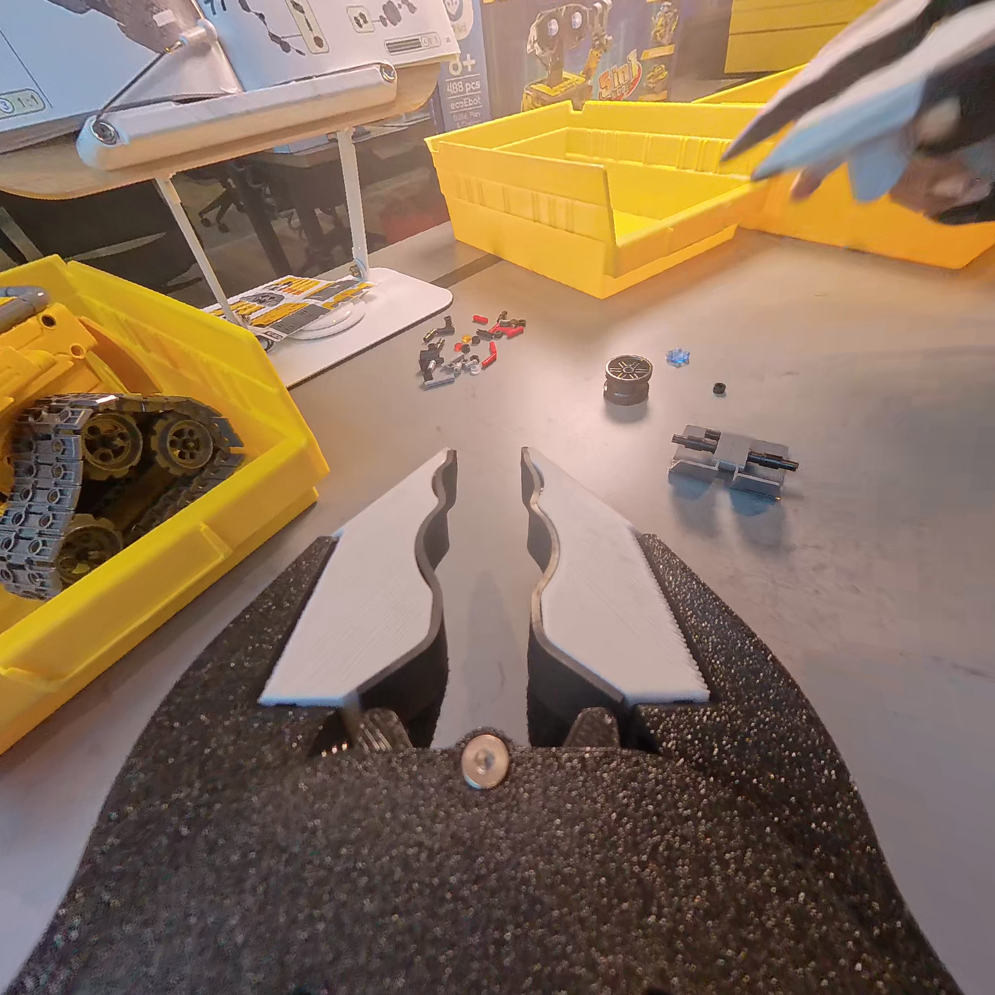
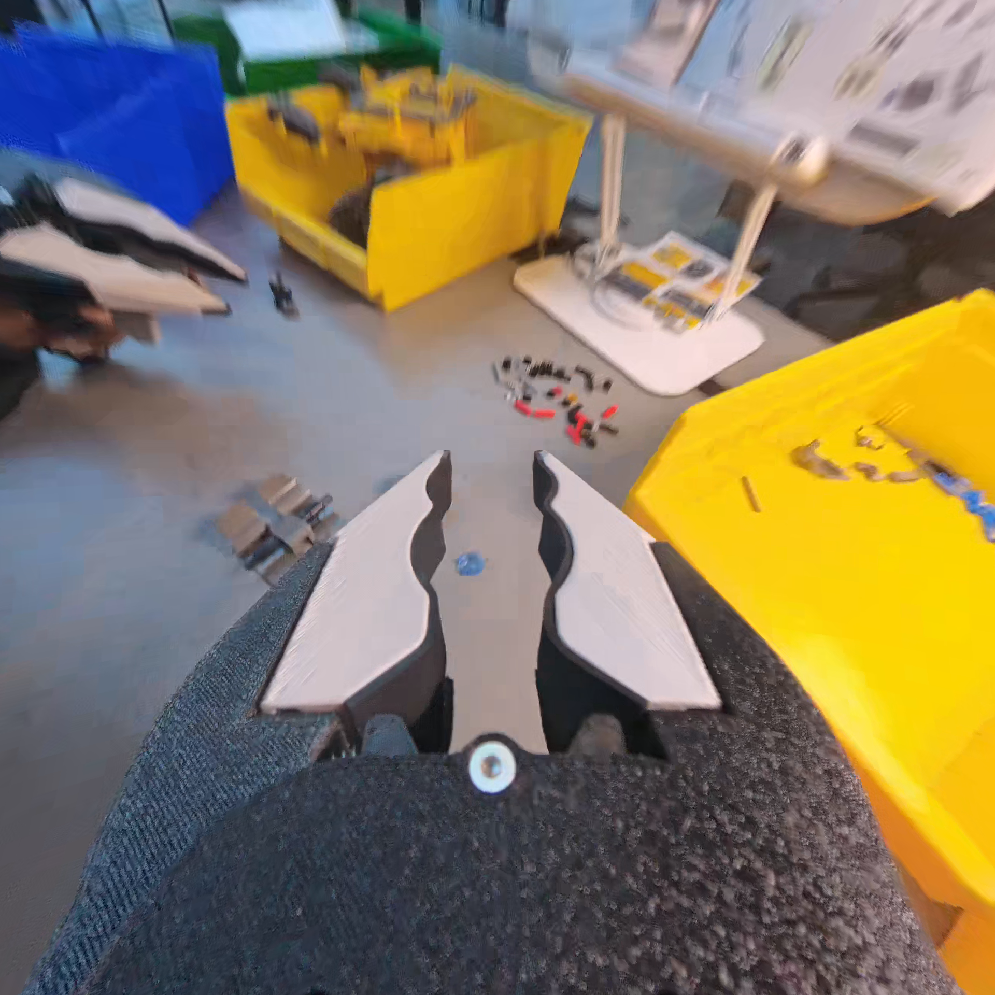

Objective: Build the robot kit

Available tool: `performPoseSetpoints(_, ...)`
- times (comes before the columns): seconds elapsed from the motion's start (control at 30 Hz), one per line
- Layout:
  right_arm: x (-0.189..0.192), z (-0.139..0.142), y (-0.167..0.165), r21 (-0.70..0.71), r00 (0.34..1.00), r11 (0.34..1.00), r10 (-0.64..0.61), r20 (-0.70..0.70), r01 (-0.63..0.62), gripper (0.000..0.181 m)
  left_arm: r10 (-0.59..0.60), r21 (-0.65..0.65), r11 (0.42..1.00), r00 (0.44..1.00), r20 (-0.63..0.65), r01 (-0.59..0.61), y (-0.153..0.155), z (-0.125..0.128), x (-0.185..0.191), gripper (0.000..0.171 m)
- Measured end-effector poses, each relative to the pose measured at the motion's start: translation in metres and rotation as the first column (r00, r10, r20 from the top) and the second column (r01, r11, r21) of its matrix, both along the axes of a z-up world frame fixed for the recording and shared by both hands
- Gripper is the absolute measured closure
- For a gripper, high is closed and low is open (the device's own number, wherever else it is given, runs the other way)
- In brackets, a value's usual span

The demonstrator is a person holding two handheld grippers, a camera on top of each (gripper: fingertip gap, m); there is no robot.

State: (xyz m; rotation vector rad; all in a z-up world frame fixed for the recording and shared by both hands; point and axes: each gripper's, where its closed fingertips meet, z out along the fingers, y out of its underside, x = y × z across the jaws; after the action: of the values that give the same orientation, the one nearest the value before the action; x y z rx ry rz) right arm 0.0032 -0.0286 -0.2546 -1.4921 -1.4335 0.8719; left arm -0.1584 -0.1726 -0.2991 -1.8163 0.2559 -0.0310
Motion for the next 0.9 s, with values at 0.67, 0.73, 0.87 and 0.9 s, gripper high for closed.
performPoseSetpoints(0.67, 0.297, -0.051, 0.14, 0.05, 0.625, 0.994, -0.098, 0.774, 0.094, 0.149, 0.099, -0.009, 0.995, 0.991, -0.087, -0.1, 0.004, -0.003, -0.014, 0.149)
performPoseSetpoints(0.73, 0.309, -0.082, 0.139, 0.022, 0.532, 0.996, -0.062, 0.844, 0.081, 0.148, 0.108, -0.016, 0.994, 0.989, -0.104, -0.11, 0.005, -0.003, -0.015, 0.149)
performPoseSetpoints(0.87, 0.32, -0.116, 0.138, 0.011, 0.434, 0.999, -0.033, 0.9, 0.053, 0.146, 0.126, -0.016, 0.991, 0.984, -0.124, -0.129, 0.004, -0.003, -0.016, 0.149)
performPoseSetpoints(0.9, 0.318, -0.116, 0.137, 0.0, 0.442, 0.999, -0.024, 0.897, 0.055, 0.148, 0.131, -0.018, 0.991, 0.984, -0.123, -0.134, 0.004, -0.004, -0.017, 0.149)
